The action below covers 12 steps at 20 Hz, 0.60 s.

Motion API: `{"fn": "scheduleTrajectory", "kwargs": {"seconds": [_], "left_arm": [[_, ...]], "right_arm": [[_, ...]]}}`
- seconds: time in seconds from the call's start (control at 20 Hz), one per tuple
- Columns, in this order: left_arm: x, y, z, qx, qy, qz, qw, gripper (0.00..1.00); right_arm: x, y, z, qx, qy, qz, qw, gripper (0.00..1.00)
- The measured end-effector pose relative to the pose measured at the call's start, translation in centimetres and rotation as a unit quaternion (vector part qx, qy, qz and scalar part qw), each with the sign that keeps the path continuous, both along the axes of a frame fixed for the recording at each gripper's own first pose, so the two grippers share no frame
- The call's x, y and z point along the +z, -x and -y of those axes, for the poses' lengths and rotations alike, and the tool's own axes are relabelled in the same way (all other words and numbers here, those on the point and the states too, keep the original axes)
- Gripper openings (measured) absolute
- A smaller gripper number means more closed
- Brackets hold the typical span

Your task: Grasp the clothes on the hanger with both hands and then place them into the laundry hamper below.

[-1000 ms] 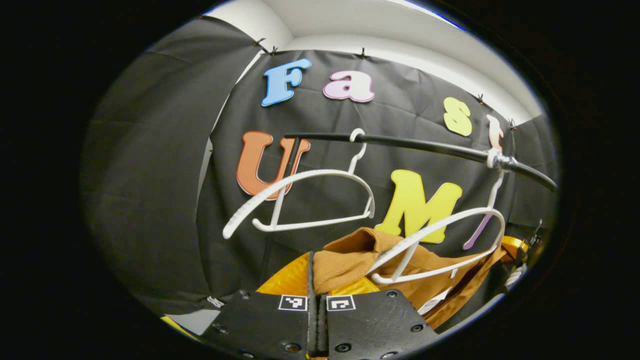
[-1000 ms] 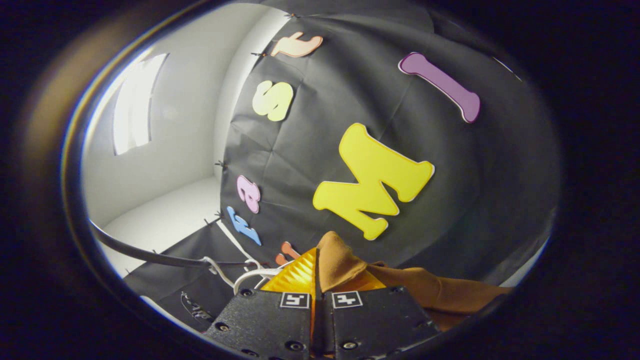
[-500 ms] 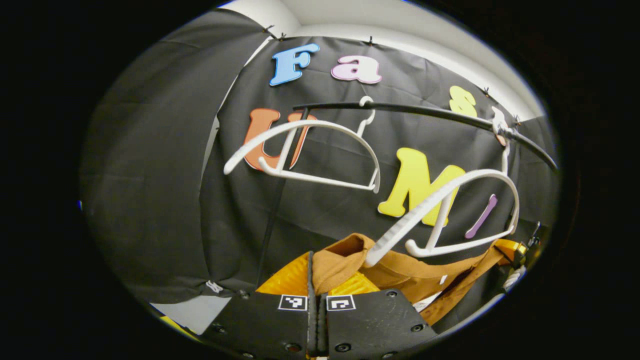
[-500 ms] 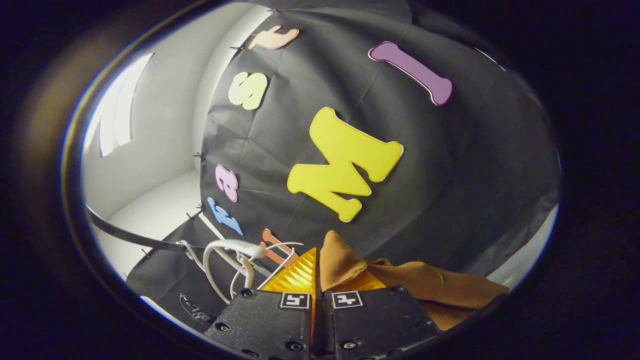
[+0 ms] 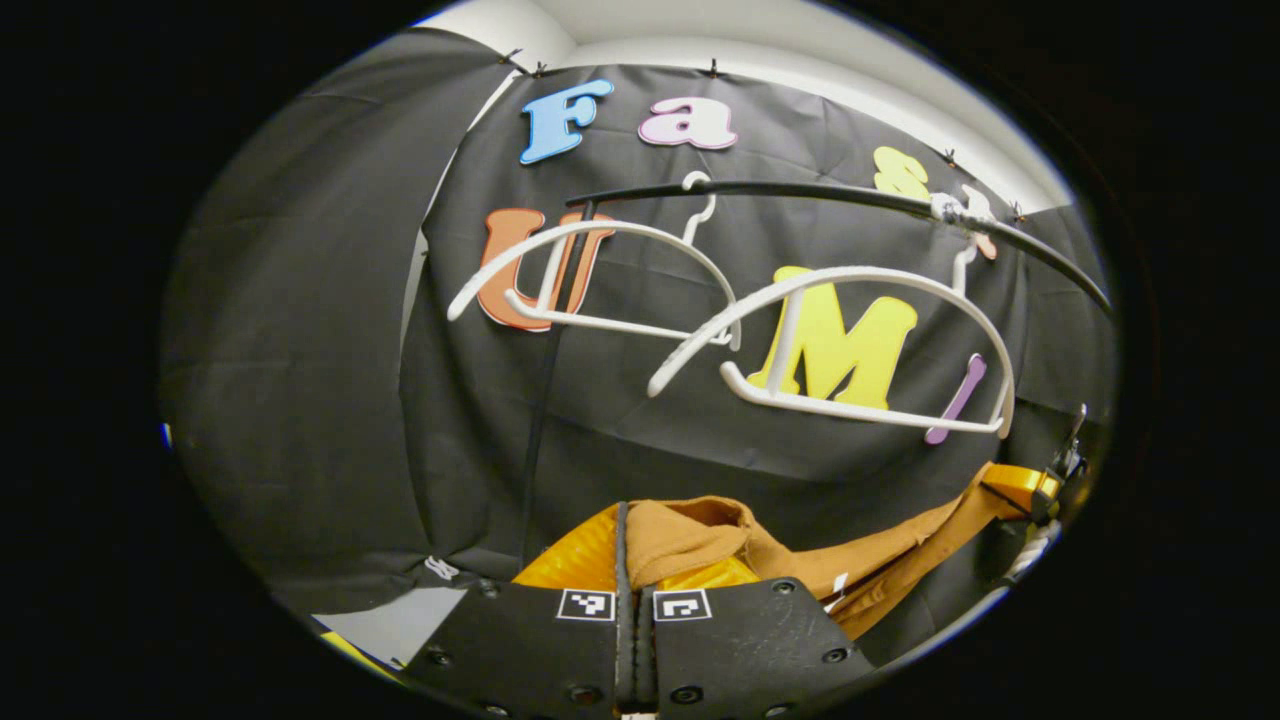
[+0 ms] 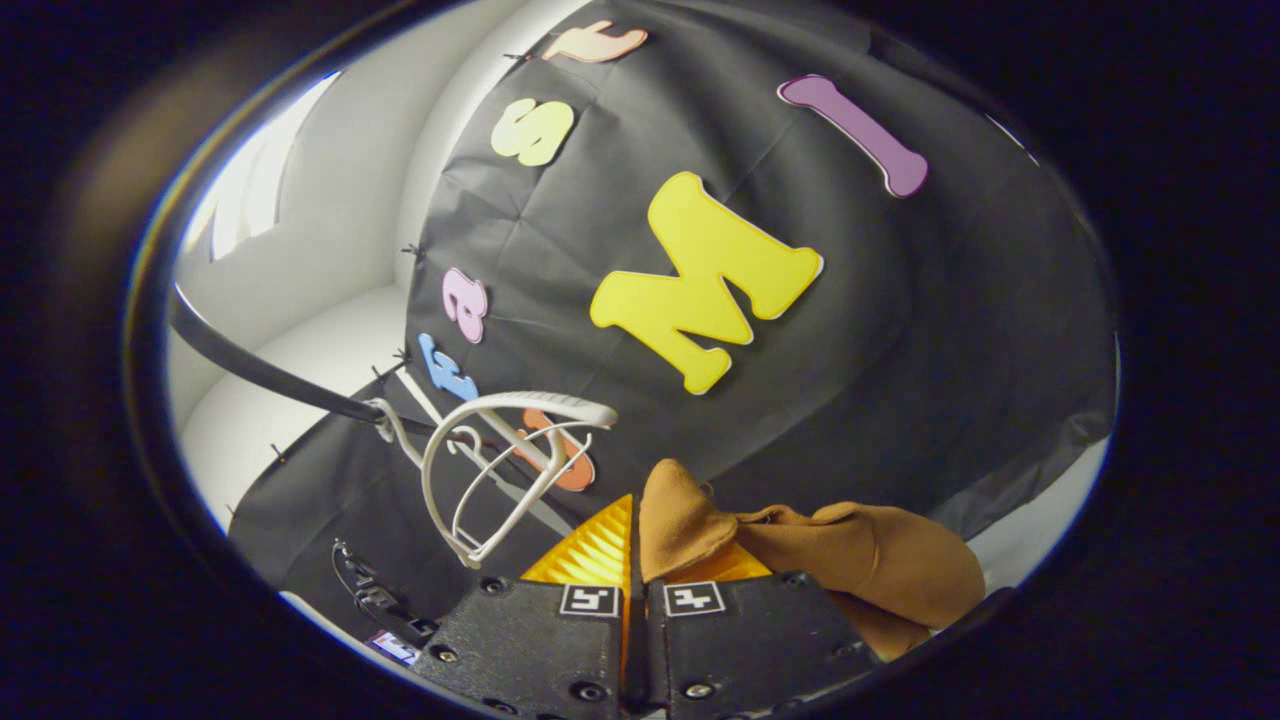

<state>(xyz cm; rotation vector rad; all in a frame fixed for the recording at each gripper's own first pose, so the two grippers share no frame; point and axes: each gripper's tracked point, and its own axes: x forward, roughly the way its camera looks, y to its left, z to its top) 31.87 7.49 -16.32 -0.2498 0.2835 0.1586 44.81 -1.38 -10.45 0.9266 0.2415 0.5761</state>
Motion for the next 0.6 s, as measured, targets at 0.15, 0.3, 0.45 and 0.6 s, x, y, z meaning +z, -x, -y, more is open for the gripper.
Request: {"fn": "scheduleTrajectory", "kwargs": {"seconds": [0.15,0.3,0.45,0.6], "left_arm": [[1.2,1.2,0.8,-0.005,0.015,0.001,1.000,0.00],[2.9,2.4,1.9,-0.021,0.009,0.009,1.000,0.00],[4.3,3.9,3.8,-0.047,0.017,0.019,0.999,0.05],[6.0,5.6,5.6,-0.075,0.021,0.028,0.997,0.05]], "right_arm": [[1.4,3.1,-2.5,0.025,-0.002,0.015,1.000,0.04],[2.8,6.1,-5.7,0.054,0.003,0.028,0.998,0.04],[4.2,9.9,-9.2,0.079,0.012,0.044,0.996,0.04],[6.0,13.4,-12.7,0.107,0.013,0.062,0.992,0.03]]}}
